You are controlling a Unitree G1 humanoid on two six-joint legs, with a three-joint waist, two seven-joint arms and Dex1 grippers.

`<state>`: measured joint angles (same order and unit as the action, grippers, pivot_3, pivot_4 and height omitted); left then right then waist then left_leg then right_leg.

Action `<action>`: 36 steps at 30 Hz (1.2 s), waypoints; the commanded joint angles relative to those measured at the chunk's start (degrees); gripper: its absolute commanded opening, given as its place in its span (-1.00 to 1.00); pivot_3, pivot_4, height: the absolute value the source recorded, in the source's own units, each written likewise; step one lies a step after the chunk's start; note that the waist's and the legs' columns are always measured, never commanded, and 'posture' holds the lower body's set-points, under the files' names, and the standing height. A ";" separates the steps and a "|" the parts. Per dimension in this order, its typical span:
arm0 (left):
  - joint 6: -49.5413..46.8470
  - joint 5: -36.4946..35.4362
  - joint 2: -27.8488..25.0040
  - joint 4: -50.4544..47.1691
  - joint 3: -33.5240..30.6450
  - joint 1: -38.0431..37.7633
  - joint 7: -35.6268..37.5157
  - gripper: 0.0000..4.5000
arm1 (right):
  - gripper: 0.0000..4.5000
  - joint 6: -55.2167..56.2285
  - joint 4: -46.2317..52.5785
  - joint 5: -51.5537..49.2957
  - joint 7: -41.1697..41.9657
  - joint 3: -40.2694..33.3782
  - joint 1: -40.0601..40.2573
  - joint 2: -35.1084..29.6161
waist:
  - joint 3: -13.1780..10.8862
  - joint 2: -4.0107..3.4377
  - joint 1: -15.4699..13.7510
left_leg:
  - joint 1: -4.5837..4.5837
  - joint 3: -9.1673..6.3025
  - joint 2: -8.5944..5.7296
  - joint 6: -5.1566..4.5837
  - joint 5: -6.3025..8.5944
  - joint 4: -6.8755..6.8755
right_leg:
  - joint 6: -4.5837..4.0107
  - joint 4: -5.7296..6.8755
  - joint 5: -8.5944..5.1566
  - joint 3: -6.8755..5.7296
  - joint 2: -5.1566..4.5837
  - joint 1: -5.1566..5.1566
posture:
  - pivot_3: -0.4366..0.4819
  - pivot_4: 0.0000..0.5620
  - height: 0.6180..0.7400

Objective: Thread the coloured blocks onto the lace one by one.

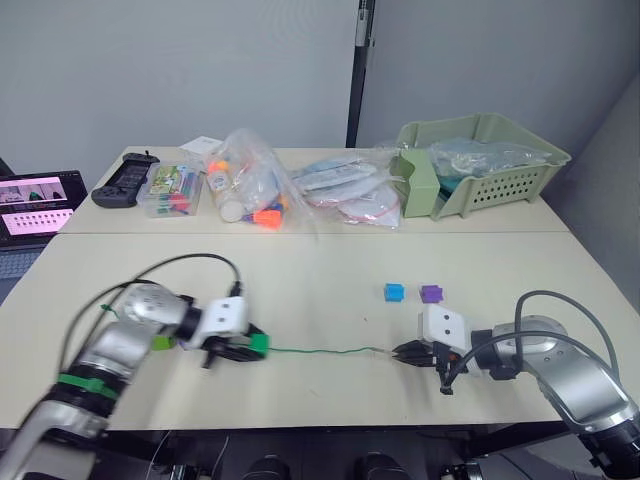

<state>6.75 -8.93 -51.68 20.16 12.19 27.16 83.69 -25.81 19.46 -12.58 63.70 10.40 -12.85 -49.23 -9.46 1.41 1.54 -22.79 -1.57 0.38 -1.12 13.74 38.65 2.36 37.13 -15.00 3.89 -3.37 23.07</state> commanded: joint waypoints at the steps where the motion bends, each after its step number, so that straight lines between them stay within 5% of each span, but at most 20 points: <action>1: 5.21 3.41 -3.71 8.29 -0.56 0.73 2.61 -0.47 | -1.00 -0.05 1.80 -0.47 0.75 -0.43 -0.46 -1.00 | 0.00 0.00 -0.13 | 0.00 0.02 0.00 0.00 0.00 0.01 | 0.00 0.00 0.00 0.00 0.00 0.00 | -0.05 -0.47 1.00; 10: 10.58 2.35 -4.61 14.02 -1.96 2.01 4.64 -0.47 | -1.00 0.65 0.94 0.23 1.14 0.04 -1.13 -1.19 | 0.01 -0.02 0.74 | 0.00 0.17 0.16 0.00 0.00 -0.05 | -0.06 0.04 0.01 0.01 0.10 0.10 | -0.05 -0.47 1.00; 12: 7.94 0.17 -4.06 12.36 -2.85 2.05 6.04 -0.01 | -1.00 0.63 0.93 0.27 1.13 0.12 -1.19 -1.16 | 0.00 -0.02 0.71 | -0.01 0.18 0.16 0.00 0.00 -0.05 | -0.05 0.04 0.01 0.01 0.10 0.10 | -0.05 -0.47 1.00; 16: 5.54 -0.93 -4.25 8.97 -3.66 2.62 7.38 0.54 | -1.00 0.61 0.94 0.27 1.14 0.20 -1.14 -1.16 | -0.01 0.00 0.55 | -0.16 0.16 0.15 0.00 0.00 0.02 | -0.05 0.03 0.01 -0.01 0.10 0.18 | -0.05 -0.47 1.00; 26: -12.76 -10.40 -1.95 -11.24 -3.30 6.96 8.05 0.54 | -1.00 -0.51 1.82 0.13 1.01 0.87 -2.25 -0.82 | -0.02 0.02 -0.77 | -0.35 0.16 0.04 0.00 0.00 0.21 | 0.01 0.02 0.03 -0.06 0.02 0.19 | -0.05 -0.47 1.00; 30: -22.16 -11.59 5.85 -23.25 -0.27 4.82 -0.33 0.54 | -1.00 -1.25 1.95 0.34 0.47 2.02 -3.59 -0.08 | -0.02 0.02 -0.79 | -0.34 0.11 0.00 0.00 0.00 0.20 | 0.03 0.01 0.04 -0.04 0.00 0.17 | -0.05 -0.47 1.00; 36: -21.77 -2.04 18.61 -25.71 7.72 3.82 -12.70 0.54 | -1.00 -2.05 1.99 1.09 -0.35 3.84 -5.56 1.09 | -0.02 0.03 -0.78 | -0.33 0.03 -0.18 0.00 0.00 0.24 | 0.03 0.06 0.06 -0.03 0.01 0.17 | -0.05 -0.47 1.00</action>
<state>-15.21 -12.57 -33.52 -3.36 19.06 30.89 73.13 -27.76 19.85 -11.76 63.52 14.50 -17.58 -48.40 -9.48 1.44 0.76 -23.12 -1.57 0.18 -1.13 13.74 38.89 2.39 37.19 -14.94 3.87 -3.37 23.24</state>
